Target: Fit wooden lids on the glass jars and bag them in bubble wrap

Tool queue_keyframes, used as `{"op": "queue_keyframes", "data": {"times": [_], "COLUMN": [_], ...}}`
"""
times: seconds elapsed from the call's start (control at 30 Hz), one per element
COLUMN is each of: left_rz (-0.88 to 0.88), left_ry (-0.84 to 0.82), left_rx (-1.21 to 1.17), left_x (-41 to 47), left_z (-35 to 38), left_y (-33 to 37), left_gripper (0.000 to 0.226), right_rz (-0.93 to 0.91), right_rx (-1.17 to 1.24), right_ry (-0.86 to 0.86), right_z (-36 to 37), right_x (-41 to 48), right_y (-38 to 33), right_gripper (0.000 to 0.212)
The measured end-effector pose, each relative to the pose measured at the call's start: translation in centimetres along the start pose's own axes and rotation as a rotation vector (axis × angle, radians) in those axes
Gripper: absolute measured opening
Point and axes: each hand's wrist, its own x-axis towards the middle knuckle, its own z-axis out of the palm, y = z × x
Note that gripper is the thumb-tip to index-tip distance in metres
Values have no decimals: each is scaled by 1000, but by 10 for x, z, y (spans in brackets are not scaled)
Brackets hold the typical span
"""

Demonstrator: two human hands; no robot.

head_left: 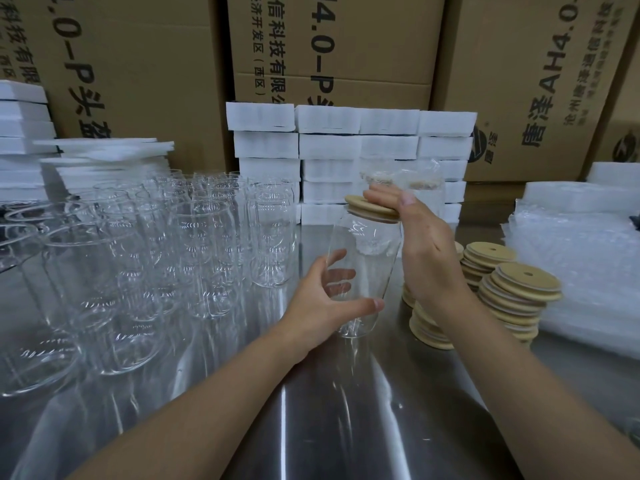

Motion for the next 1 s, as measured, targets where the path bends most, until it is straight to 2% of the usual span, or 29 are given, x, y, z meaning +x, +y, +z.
{"op": "queue_keyframes", "data": {"times": [0.37,1.0], "left_rz": [22,30], "left_ry": [24,15], "left_rx": [13,-45], "left_x": [1,1], "left_z": [-2,-2], "left_y": [-7,-7], "left_gripper": [82,78], "right_rz": [-20,-107], "right_rx": [-12,-118], "right_ry": [32,46], "right_z": [4,8], "right_x": [-2,-4], "right_y": [5,3], "right_gripper": [34,25]}}
